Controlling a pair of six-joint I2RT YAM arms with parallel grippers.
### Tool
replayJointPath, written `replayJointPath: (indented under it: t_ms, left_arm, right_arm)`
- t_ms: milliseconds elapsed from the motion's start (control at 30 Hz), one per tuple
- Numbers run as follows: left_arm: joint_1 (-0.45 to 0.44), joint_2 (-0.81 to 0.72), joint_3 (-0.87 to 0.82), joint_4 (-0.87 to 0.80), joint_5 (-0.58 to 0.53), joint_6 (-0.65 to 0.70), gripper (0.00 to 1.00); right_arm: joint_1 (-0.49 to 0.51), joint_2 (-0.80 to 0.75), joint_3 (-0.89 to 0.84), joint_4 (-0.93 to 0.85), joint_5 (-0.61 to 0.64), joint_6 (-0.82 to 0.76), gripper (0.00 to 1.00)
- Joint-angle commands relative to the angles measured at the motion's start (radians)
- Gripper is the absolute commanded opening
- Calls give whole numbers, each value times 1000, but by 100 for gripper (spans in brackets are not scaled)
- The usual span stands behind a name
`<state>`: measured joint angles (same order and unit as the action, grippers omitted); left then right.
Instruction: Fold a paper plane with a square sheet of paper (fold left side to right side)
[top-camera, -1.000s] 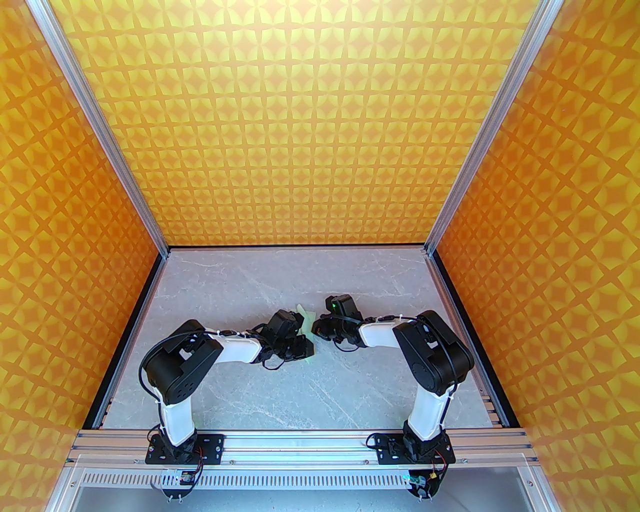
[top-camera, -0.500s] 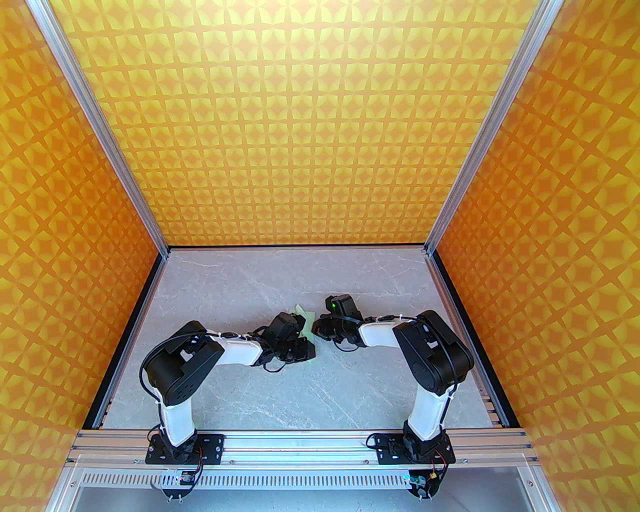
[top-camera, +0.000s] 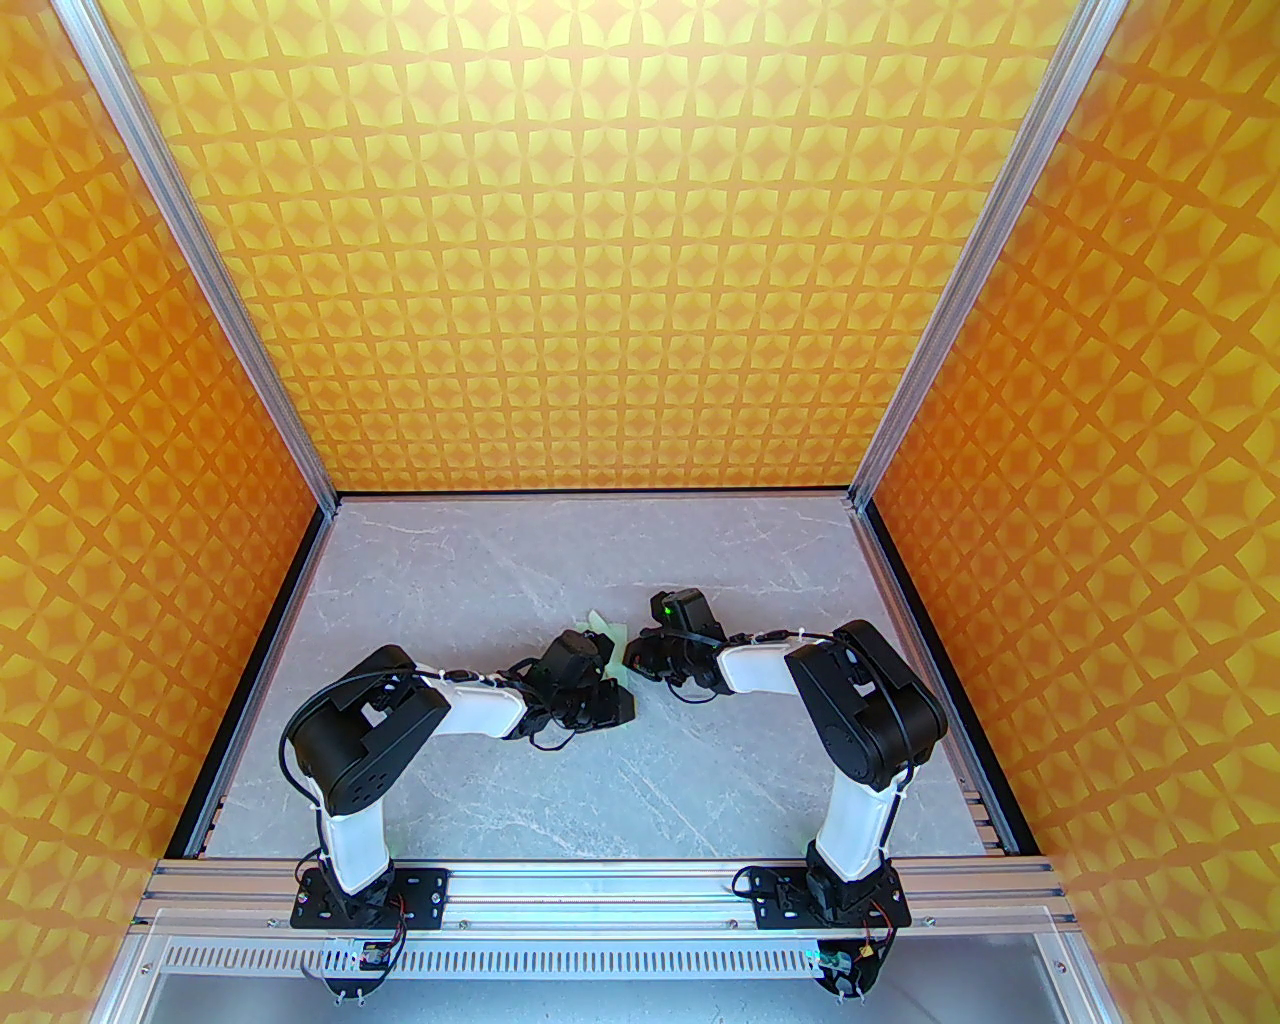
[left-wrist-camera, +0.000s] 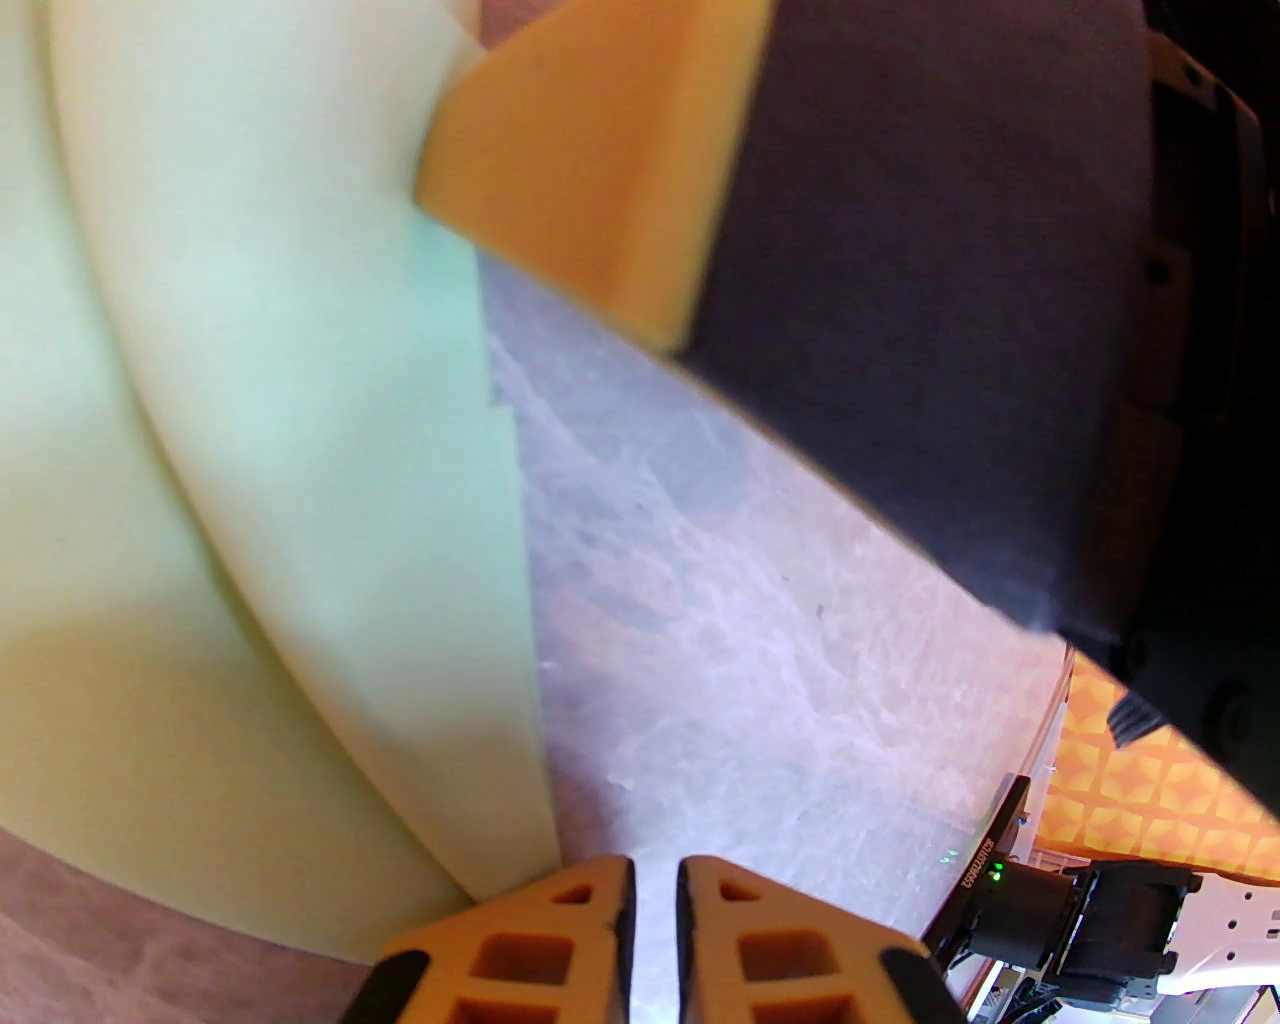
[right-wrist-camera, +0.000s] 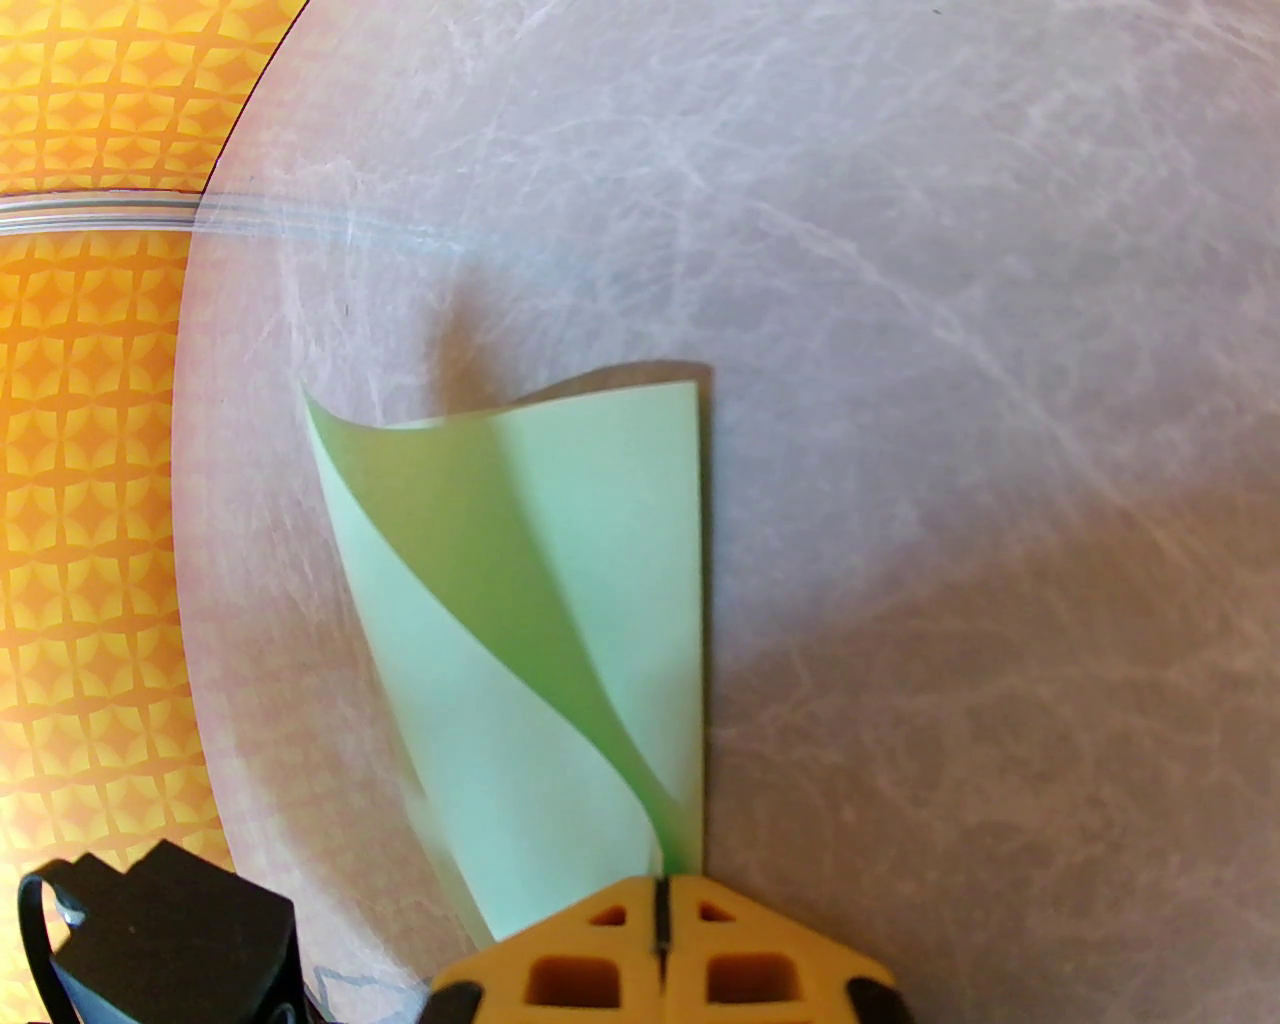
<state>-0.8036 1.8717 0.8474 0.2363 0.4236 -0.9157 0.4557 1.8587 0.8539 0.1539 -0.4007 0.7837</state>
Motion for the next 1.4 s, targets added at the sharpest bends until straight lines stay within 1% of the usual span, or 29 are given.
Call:
replayJointPath:
  t_ms: [0,500,667,833,933,1067,1133,1267,1333,1367]
  left_arm:
    - [-37,-11,-31,-76,43,-16,17]
    - [-60,-17,-41,-147,53,7,17]
    - [-70,-28,-34,-193,54,27,17]
    - [-68,-54,-32,-200,55,41,17]
    - [-39,-105,-7,-217,54,50,18]
    - [28,-172,20,-199,54,39,18]
    - [56,-187,45,-211,54,56,19]
    - [125,-163,82,-216,51,72,19]
    - [139,-142,97,-211,51,76,19]
    - [174,-130,107,-214,49,80,19]
  right_arm:
    - [-6,40,9,-18,47,-1,0]
    - [-6,39,4,-18,48,0,0]
    - [-6,39,4,-20,48,-1,0]
    - [-6,35,1,-18,40,2,0]
    - [-6,26,-5,-15,36,2,0]
    - [-6,21,-9,-19,36,-3,0]
    - [-5,22,-8,-20,33,-3,0]
    - [-6,23,-9,-18,33,0,0]
    - [-6,23,-10,-18,33,-1,0]
    - [-6,23,-9,-19,31,0,0]
